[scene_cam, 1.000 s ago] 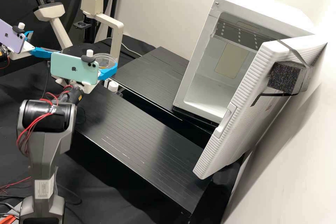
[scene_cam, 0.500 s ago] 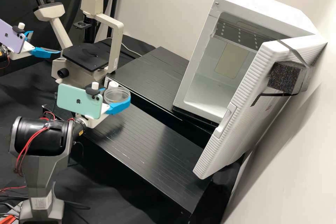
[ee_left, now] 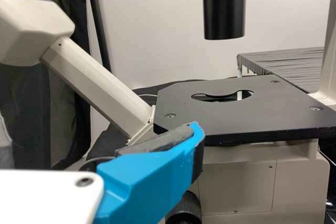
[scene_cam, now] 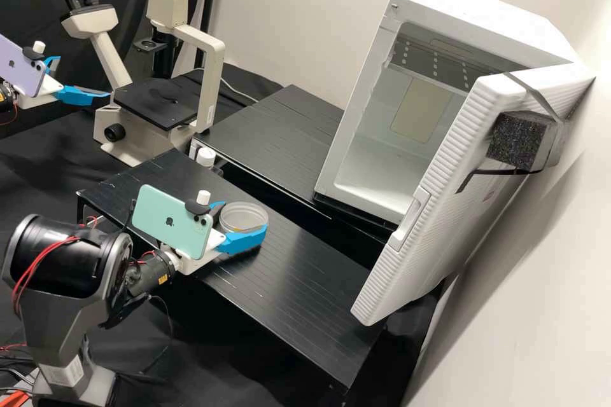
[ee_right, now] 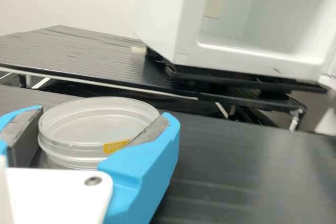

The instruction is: Move the petri dish to the bench.

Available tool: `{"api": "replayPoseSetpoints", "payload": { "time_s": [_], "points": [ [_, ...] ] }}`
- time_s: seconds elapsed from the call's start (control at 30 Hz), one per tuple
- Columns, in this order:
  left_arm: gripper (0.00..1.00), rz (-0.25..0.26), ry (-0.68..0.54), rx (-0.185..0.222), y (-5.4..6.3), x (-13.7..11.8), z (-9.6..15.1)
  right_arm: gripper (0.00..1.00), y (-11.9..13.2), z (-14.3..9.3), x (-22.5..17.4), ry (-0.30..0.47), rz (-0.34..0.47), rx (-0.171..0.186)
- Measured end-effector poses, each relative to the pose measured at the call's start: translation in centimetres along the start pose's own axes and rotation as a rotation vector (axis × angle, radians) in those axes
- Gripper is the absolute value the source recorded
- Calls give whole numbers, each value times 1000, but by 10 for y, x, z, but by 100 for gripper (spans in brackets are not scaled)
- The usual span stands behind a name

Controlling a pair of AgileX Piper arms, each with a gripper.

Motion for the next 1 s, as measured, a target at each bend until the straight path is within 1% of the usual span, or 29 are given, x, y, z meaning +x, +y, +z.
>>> {"api": "replayPoseSetpoints", "payload": {
  "time_s": [0.1, 0.17, 0.23, 0.27, 0.37, 0.73, 0.8, 0.87, 0.93, 1.0],
  "points": [
    [100, 0, 0, 0, 0, 0, 0, 0, 1, 5, -5, 3, -5, 24],
    [100, 0, 0, 0, 0, 0, 0, 0, 1, 6, -8, 9, -7, 28],
    [100, 0, 0, 0, 0, 0, 0, 0, 1, 7, -9, 15, -7, 48],
    [100, 0, 0, 0, 0, 0, 0, 100, 1, 7, -10, 17, -9, 49],
    [100, 0, 0, 0, 0, 0, 0, 100, 1, 6, -10, 21, -9, 60],
    [100, 0, 0, 0, 0, 0, 0, 100, 0, 3, -11, 42, -18, 63],
    [100, 0, 0, 0, 0, 0, 0, 100, 1, 1, -13, 54, -16, 69],
    [100, 0, 0, 0, 0, 0, 0, 100, 5, -1, -16, 51, 4, 70],
    [100, 0, 0, 0, 0, 0, 0, 100, 12, -4, -22, 45, 41, 48],
    [100, 0, 0, 0, 0, 0, 0, 100, 20, -5, -27, 34, 82, 34]
  ]
}}
